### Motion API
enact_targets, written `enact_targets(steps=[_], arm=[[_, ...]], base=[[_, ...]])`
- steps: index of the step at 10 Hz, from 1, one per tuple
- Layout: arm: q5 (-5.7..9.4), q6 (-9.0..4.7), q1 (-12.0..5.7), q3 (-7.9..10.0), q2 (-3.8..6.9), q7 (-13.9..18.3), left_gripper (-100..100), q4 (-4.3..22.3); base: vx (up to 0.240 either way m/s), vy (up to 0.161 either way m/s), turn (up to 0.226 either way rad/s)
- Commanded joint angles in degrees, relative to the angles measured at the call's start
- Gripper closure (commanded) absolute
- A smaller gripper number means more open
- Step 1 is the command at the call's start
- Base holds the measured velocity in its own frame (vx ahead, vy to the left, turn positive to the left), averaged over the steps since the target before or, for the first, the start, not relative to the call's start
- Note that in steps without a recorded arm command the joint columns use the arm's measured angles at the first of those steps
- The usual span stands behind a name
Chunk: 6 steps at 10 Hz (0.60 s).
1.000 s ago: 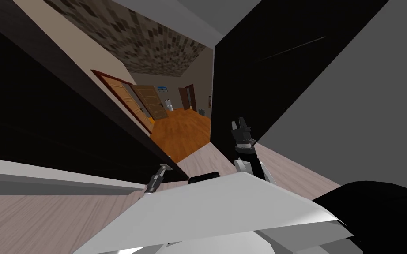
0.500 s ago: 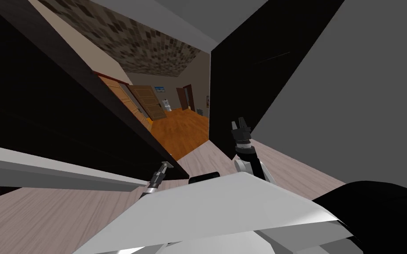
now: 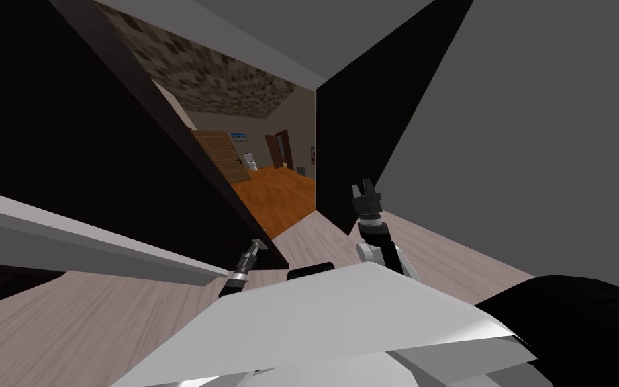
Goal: Pull the door open
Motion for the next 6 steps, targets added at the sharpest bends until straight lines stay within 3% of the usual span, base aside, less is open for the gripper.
enact_targets(steps=[1, 2, 3, 5, 6], arm=[[-0.15, -0.25, -1.82, -0.57, -0.82, -0.3, 100, 2.3], [-0.15, -0.25, -1.82, -0.57, -0.82, -0.3, 100, 2.3], [-0.03, 0.42, -3.98, -0.94, -1.43, -0.6, 100, 3.8], [-0.03, 0.42, -3.98, -0.94, -1.43, -0.6, 100, 3.8], [0.10, 1.08, -6.10, -1.29, -2.03, -0.9, 100, 5.2]], base=[[-0.175, 0.052, -0.050], [-0.053, 0.029, 0.011], [-0.096, 0.059, -0.045], [-0.079, 0.040, -0.056], [-0.110, 0.059, -0.059]])
